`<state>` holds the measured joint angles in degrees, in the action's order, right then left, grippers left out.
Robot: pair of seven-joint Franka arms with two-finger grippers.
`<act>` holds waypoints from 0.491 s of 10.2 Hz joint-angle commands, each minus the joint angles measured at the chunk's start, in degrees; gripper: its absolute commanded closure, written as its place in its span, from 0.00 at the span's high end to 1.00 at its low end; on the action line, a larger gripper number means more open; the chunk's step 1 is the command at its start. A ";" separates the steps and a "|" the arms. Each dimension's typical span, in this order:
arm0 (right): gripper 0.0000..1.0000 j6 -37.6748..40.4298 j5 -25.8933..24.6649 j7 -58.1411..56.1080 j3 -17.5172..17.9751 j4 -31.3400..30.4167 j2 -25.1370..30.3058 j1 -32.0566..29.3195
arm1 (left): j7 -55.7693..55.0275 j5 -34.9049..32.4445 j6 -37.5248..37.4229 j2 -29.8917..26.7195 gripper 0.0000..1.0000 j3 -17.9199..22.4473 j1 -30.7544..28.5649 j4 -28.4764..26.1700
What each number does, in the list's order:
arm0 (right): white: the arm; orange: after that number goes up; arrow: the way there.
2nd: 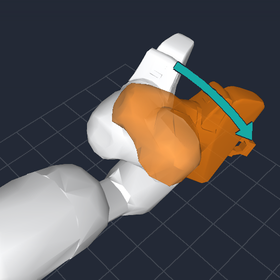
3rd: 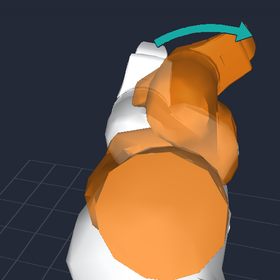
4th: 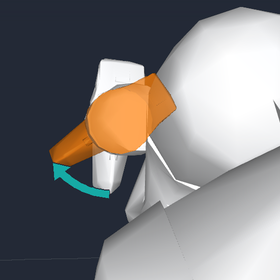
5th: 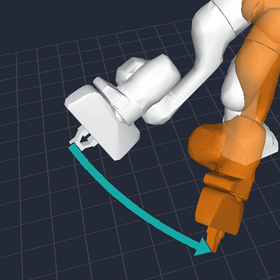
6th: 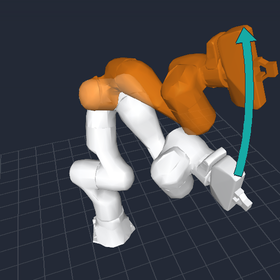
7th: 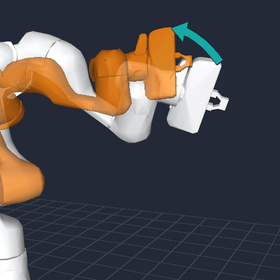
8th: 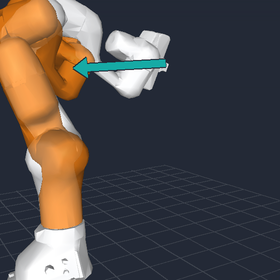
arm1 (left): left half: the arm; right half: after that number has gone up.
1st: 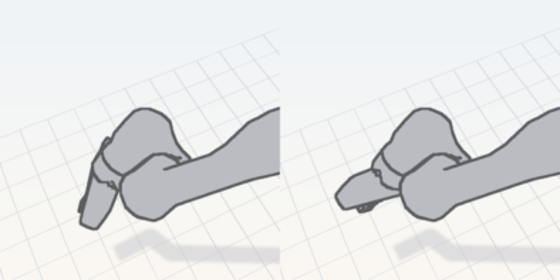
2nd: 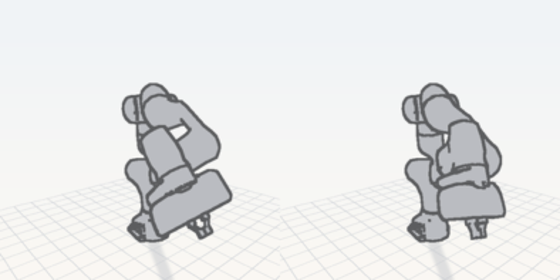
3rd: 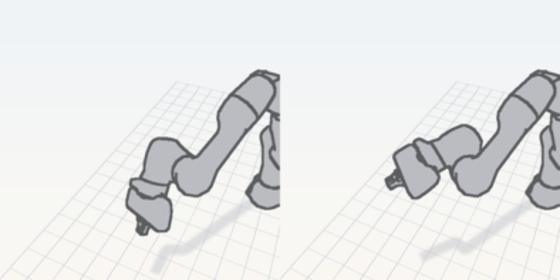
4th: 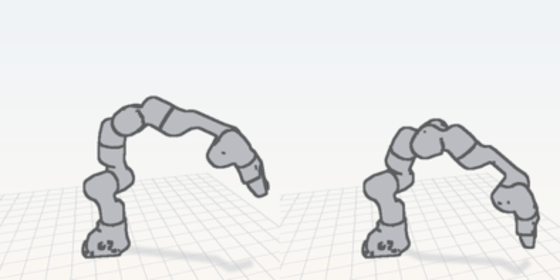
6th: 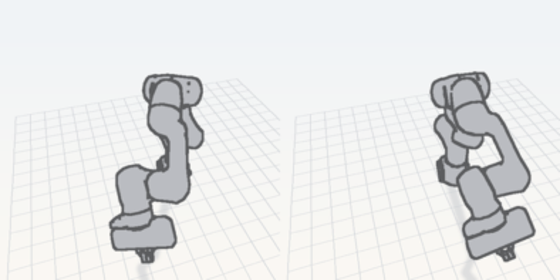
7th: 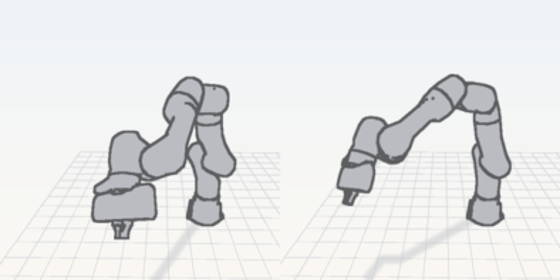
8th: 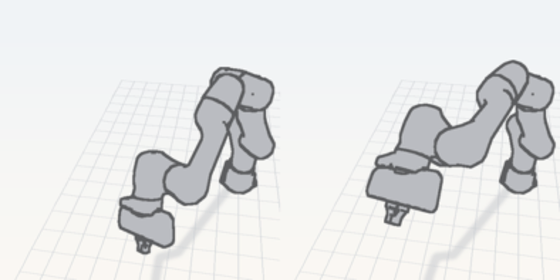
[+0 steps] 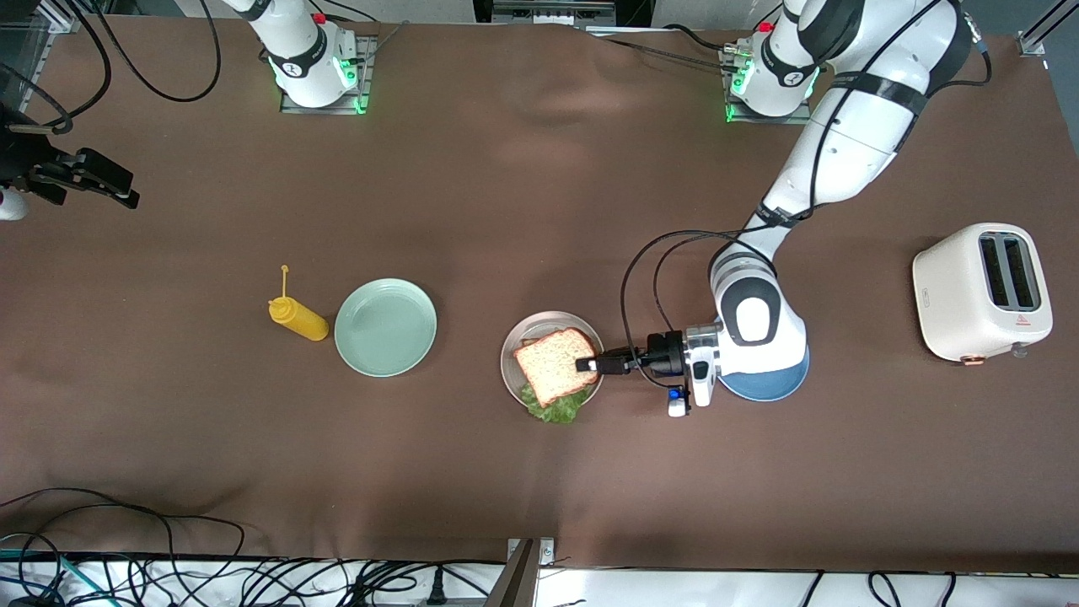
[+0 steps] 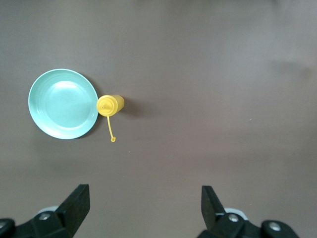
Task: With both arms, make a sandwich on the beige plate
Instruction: 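Lower the bread onto the lettuce and open the left gripper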
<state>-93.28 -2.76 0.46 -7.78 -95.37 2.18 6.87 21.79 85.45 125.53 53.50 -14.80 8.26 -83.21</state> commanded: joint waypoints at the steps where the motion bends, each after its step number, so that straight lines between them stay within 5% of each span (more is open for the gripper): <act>1: 1.00 1.17 -1.12 0.60 -0.47 3.25 -1.22 -0.54 | 0.97 2.35 1.74 2.39 0.00 0.56 1.58 3.40; 5: 1.00 0.99 0.73 0.86 -1.53 3.26 -1.48 -0.46 | -0.08 2.00 1.74 1.96 1.00 0.65 1.06 3.41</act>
<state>-93.27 -2.87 0.70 -9.45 -93.81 1.57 6.57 21.61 85.59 126.90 54.79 -14.54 9.10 -81.62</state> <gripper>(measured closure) 0.000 0.520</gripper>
